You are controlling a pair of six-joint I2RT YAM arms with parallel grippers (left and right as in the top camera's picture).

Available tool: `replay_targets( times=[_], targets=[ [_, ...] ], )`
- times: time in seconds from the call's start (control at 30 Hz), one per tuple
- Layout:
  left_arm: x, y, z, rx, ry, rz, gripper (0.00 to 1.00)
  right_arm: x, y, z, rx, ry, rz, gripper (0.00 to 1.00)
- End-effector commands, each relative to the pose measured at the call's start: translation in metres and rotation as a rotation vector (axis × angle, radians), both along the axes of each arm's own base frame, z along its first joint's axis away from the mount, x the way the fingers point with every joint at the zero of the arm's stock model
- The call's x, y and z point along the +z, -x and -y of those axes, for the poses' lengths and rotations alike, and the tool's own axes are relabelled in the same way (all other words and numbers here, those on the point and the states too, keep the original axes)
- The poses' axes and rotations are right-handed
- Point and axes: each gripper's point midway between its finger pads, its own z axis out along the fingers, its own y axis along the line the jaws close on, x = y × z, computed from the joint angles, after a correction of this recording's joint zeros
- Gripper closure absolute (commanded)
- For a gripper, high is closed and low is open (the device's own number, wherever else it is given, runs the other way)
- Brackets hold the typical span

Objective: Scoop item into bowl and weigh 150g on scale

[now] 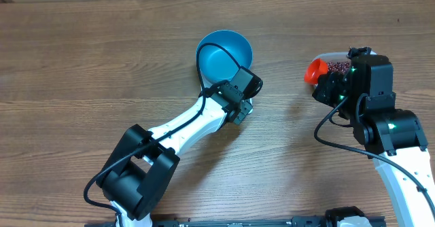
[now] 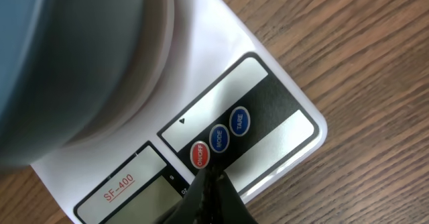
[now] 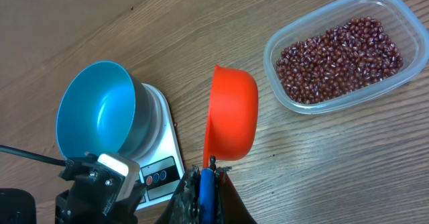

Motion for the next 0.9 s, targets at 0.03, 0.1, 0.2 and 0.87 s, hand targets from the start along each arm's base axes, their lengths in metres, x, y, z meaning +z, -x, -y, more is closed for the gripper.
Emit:
replay_targets(
  times=[0.03, 0.1, 0.2, 0.87],
  targets=[
    [-0.006, -0.003, -0.008, 0.013, -0.032, 0.013, 0.96, 0.0141, -0.0042, -0.0014, 0.003, -0.005, 0.036, 0.96],
    [-0.0067, -0.0035, -0.0081, 0.014, -0.031, 0.016, 0.96, 0.0141, -0.0042, -0.0014, 0.003, -0.005, 0.036, 0.96],
    [-0.006, -0.0052, -0.0077, 0.015, -0.028, 0.024, 0.96, 0.0141, -0.0042, -0.0014, 0.003, -0.005, 0.036, 0.96],
    [-0.0079, -0.0096, -0.0155, 0.029, -0.026, 0.02, 0.96, 0.0142, -0.0041, -0.0027, 0.009, -0.011, 0.036, 0.96]
  ],
)
